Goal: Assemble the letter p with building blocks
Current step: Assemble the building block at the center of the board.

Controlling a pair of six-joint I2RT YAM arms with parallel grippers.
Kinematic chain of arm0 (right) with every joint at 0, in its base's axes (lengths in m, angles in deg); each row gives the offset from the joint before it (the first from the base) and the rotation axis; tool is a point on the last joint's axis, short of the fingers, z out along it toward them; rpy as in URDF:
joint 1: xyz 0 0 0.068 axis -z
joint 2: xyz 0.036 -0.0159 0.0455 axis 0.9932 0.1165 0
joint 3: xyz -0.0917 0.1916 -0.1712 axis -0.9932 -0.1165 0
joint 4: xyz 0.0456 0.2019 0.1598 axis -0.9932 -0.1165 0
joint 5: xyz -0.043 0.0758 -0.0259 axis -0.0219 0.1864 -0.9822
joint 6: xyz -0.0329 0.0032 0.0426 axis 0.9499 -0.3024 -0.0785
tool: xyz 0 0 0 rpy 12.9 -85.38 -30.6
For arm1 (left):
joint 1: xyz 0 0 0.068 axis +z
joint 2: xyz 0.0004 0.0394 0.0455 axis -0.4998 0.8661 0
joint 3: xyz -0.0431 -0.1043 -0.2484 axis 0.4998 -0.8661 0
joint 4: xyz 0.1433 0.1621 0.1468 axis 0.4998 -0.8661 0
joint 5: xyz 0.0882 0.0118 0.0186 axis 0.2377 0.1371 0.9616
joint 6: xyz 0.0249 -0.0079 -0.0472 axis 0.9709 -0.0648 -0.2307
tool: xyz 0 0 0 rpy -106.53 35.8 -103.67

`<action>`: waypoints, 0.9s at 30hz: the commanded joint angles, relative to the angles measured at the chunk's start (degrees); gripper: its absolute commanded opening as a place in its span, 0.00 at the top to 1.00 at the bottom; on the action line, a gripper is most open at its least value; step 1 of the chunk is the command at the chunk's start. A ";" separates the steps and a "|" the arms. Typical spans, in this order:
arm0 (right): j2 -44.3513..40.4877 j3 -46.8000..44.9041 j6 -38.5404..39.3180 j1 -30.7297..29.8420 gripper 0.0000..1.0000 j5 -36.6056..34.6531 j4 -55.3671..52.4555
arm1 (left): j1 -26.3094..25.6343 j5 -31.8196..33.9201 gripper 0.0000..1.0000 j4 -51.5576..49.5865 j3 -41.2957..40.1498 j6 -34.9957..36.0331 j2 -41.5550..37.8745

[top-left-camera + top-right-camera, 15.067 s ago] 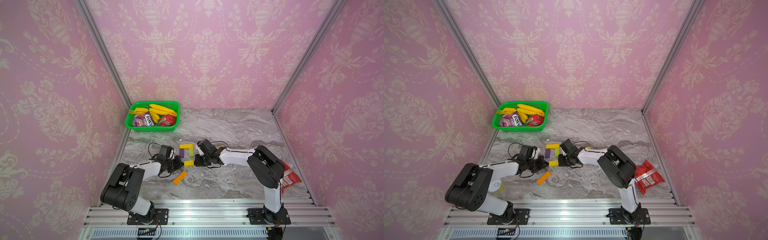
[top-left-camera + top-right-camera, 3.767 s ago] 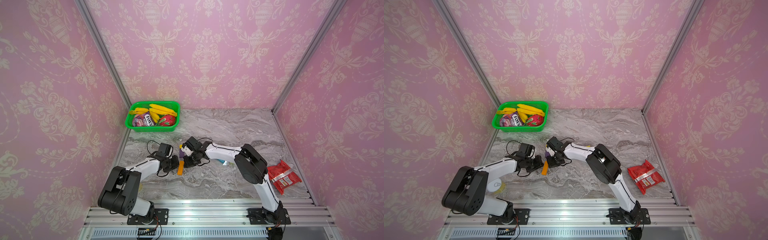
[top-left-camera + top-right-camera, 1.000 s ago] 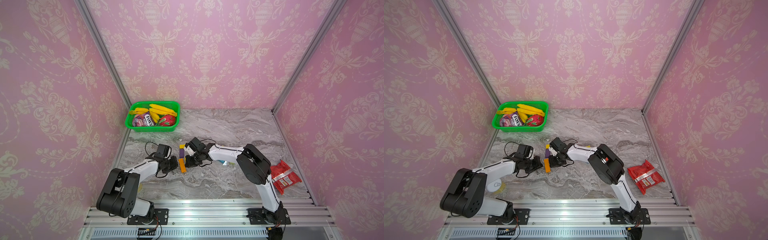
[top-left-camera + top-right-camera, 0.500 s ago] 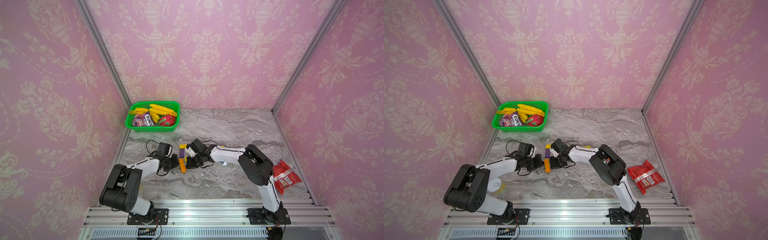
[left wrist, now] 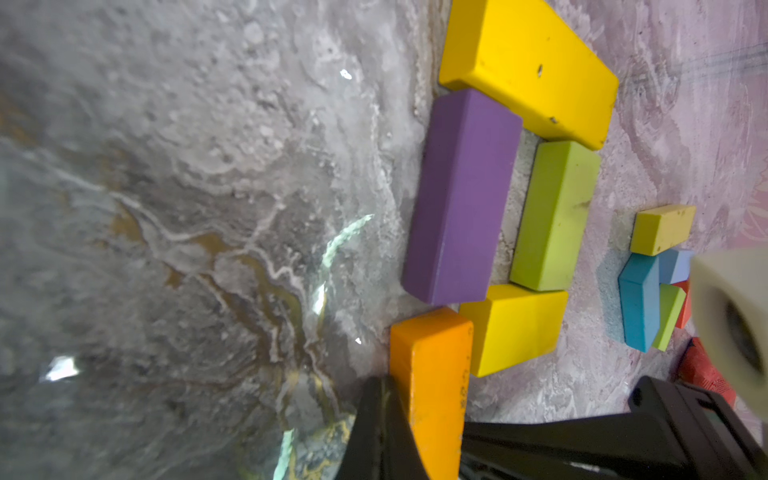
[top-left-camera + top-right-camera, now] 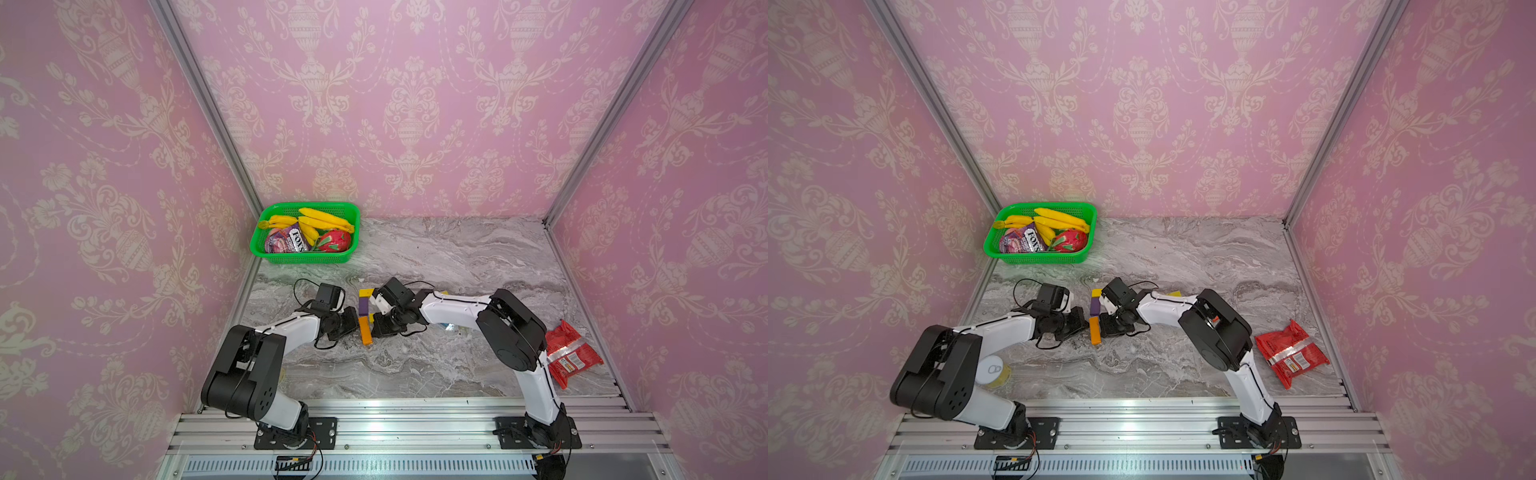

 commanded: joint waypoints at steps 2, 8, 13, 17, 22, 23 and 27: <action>2.37 0.61 -0.64 -0.48 0.90 -0.56 -3.09 | 0.40 3.13 1.00 -3.52 -0.04 0.77 1.92; 2.96 1.77 -0.55 -0.44 0.90 -0.38 -3.46 | 0.53 3.32 1.00 -3.61 0.04 0.95 1.78; 3.11 2.13 -0.46 -0.48 0.90 -0.43 -3.69 | 0.66 3.24 1.00 -3.61 -0.22 0.86 1.57; 3.25 2.24 -0.58 -0.46 0.90 -0.41 -3.67 | 0.75 3.33 1.00 -3.61 -0.60 0.74 1.28; 3.64 2.75 -0.46 -0.48 0.90 -0.41 -3.79 | 0.75 3.42 1.00 -3.60 -0.60 0.70 1.03; 3.65 2.74 -0.53 -0.46 0.90 -0.47 -3.86 | 0.80 3.42 1.00 -3.56 -0.60 0.69 0.95; 3.55 2.70 -0.52 -0.53 0.90 -0.59 -4.04 | 0.75 3.41 1.00 -3.76 -0.74 0.69 0.65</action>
